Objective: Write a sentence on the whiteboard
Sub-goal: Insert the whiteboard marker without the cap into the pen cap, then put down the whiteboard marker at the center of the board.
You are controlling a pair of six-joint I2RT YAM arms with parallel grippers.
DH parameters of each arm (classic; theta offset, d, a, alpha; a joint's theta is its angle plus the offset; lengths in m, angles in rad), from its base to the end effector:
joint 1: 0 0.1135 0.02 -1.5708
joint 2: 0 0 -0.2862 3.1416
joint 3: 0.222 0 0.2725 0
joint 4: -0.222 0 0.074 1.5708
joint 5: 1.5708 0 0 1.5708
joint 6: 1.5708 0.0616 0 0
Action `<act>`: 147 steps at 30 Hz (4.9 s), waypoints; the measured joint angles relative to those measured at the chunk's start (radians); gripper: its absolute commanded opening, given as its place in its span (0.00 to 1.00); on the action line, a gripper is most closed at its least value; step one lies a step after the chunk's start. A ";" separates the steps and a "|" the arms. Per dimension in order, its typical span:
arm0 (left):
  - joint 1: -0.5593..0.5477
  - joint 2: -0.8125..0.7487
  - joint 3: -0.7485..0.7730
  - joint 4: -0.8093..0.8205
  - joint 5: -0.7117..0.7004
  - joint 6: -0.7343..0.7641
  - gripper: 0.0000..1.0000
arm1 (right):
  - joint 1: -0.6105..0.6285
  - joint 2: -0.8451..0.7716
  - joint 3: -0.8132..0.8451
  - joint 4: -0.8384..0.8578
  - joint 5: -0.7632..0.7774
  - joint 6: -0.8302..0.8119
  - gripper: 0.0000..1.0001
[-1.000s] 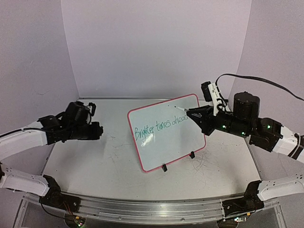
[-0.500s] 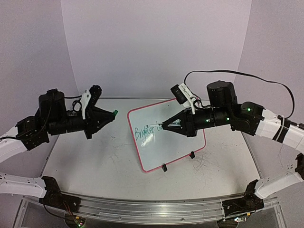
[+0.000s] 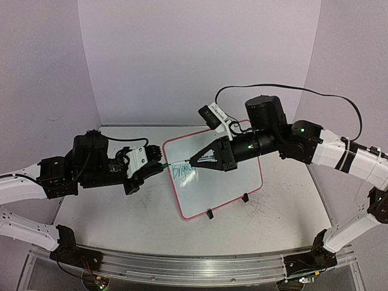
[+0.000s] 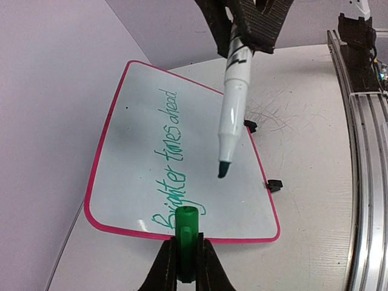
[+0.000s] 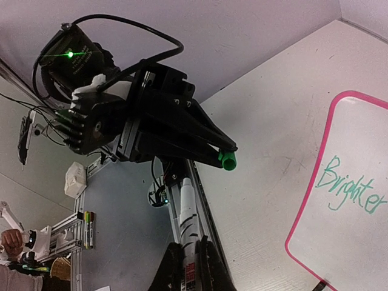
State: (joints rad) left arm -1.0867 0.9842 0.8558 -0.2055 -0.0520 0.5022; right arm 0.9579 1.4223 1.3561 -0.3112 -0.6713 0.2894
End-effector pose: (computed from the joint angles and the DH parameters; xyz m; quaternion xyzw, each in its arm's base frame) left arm 0.1243 -0.2294 0.3329 0.5706 0.5815 -0.1467 0.5611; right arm 0.1760 0.3169 0.3938 -0.4311 0.6771 0.5310 0.2716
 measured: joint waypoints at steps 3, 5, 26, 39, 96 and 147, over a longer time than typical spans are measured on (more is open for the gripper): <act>-0.010 0.000 -0.011 0.003 -0.030 0.025 0.00 | 0.004 0.022 0.009 -0.016 0.017 0.006 0.00; -0.014 0.000 -0.018 0.005 -0.043 0.033 0.00 | 0.004 0.034 0.017 -0.029 0.028 0.010 0.00; -0.028 -0.003 -0.034 0.005 -0.057 0.051 0.00 | 0.013 0.115 0.075 -0.057 0.073 0.025 0.00; -0.032 -0.002 -0.034 0.005 -0.065 0.051 0.00 | 0.014 0.112 0.075 -0.057 0.100 0.025 0.00; -0.090 0.028 -0.033 -0.067 -0.144 0.058 0.00 | 0.036 0.201 0.124 -0.113 0.093 0.001 0.00; -0.282 0.013 0.226 0.025 -0.420 -0.364 0.76 | -0.338 -0.492 -0.332 -0.003 0.789 0.026 0.00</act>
State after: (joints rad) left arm -1.3689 0.9972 1.0817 -0.1801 -0.4717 0.1382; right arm 0.6196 0.9300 1.0245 -0.3137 0.1180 0.3156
